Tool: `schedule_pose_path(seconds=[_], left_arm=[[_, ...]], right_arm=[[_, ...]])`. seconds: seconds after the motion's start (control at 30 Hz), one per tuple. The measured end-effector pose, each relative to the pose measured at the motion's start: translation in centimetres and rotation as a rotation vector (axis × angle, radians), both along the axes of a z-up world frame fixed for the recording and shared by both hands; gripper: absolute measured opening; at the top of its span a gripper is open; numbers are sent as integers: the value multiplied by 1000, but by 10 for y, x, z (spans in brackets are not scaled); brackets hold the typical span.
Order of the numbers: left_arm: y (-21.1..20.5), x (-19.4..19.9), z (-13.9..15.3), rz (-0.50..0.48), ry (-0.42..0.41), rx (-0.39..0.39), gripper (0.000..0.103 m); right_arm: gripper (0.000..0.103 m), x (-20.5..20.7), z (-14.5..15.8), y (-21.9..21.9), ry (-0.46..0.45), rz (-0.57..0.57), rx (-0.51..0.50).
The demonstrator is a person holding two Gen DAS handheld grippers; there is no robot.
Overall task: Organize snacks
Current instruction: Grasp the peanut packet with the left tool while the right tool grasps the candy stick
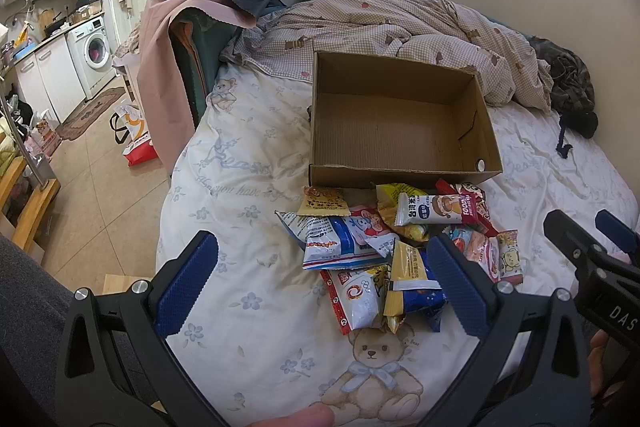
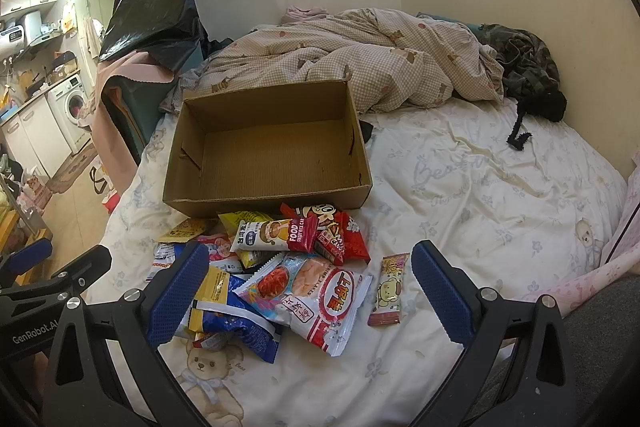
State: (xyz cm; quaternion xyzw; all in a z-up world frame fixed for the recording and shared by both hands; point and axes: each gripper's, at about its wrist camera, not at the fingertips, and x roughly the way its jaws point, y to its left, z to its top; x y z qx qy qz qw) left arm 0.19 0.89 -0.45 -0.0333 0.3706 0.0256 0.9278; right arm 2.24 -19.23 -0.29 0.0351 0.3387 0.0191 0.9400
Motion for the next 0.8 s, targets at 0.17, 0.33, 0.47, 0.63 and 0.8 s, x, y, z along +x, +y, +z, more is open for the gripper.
schedule_pose_path(seconds=[0.17,0.33,0.47,0.63,0.8], left_arm=[[0,0,0,-2,1,1,103],[-3,2,-1,-19,18,8,103],[-1,14,11,-48,35,31,103],[4,45,15,-38,107,61,103],[9,79,10,-64,226,50,103]], right_arm=[[103,0,0,-1,-1,0,1],[103,1,3,-2,0,-7,10],[103,18,15,-16,58,30,85],[103,59,18,-52,205,27,226],[103,93,10,-76,332,-5,215]])
